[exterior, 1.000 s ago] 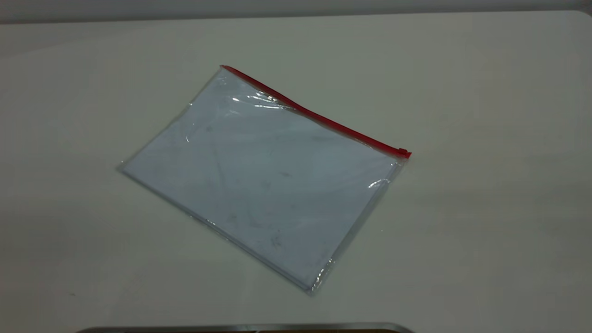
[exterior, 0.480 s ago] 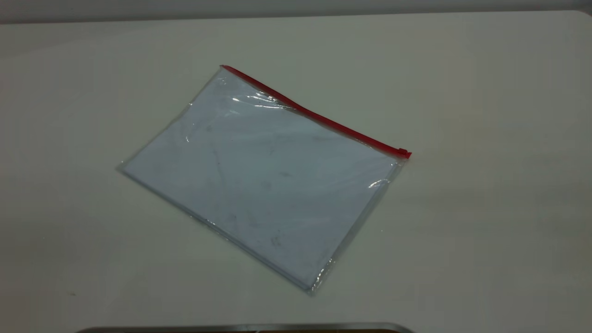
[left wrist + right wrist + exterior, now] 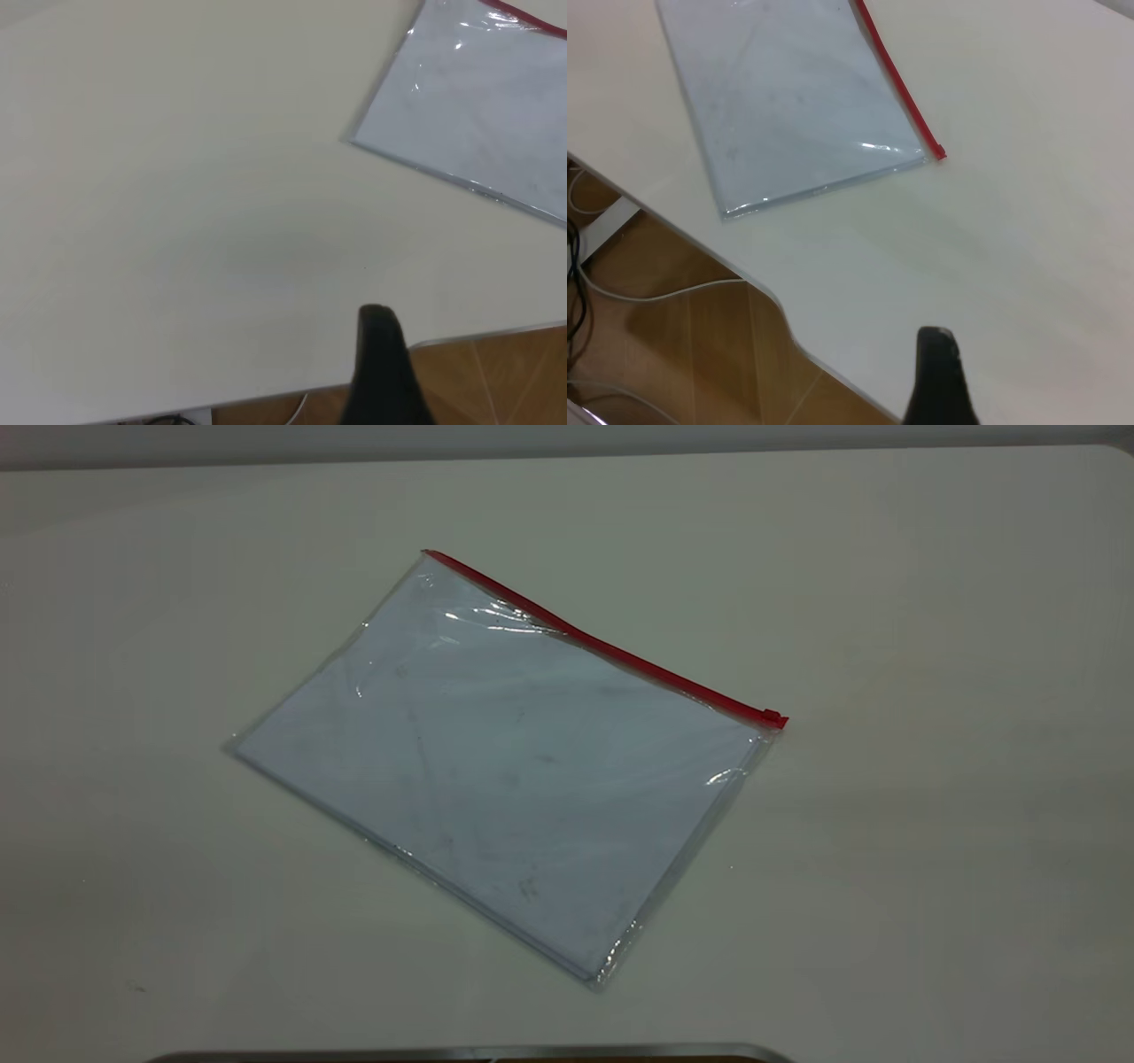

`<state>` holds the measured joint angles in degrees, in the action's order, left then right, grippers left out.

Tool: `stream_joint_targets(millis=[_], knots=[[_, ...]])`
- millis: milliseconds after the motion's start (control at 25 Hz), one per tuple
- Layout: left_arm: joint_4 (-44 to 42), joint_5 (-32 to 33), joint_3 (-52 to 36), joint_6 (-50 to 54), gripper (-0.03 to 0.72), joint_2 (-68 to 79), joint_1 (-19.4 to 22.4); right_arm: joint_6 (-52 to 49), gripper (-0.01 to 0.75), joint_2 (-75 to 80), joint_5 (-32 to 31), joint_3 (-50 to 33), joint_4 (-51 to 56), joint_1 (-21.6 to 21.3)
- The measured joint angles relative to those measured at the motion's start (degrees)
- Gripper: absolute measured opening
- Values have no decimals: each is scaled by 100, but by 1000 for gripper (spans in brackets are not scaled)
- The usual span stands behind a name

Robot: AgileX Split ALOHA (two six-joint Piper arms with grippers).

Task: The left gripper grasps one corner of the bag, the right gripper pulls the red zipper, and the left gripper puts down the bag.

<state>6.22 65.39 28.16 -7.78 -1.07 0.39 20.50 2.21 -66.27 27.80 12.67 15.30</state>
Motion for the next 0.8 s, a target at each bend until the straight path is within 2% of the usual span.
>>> stream_joint_targets(millis=[80, 280, 480, 560, 800], knots=[[0, 0, 0, 0, 586, 0, 0, 0, 580, -33, 0, 0, 13, -186], [6, 0, 0, 5, 586, 0, 0, 0, 580, -297, 0, 0, 18, -962], [10, 0, 0, 11, 586, 0, 0, -141, 580, -316, 0, 0, -120, -1470], [10, 0, 0, 11, 586, 0, 0, -395, 580, -316, 45, 0, -341, -1590], [10, 0, 0, 11, 586, 0, 0, -1061, 580, -316, 107, -12, -825, -1603]])
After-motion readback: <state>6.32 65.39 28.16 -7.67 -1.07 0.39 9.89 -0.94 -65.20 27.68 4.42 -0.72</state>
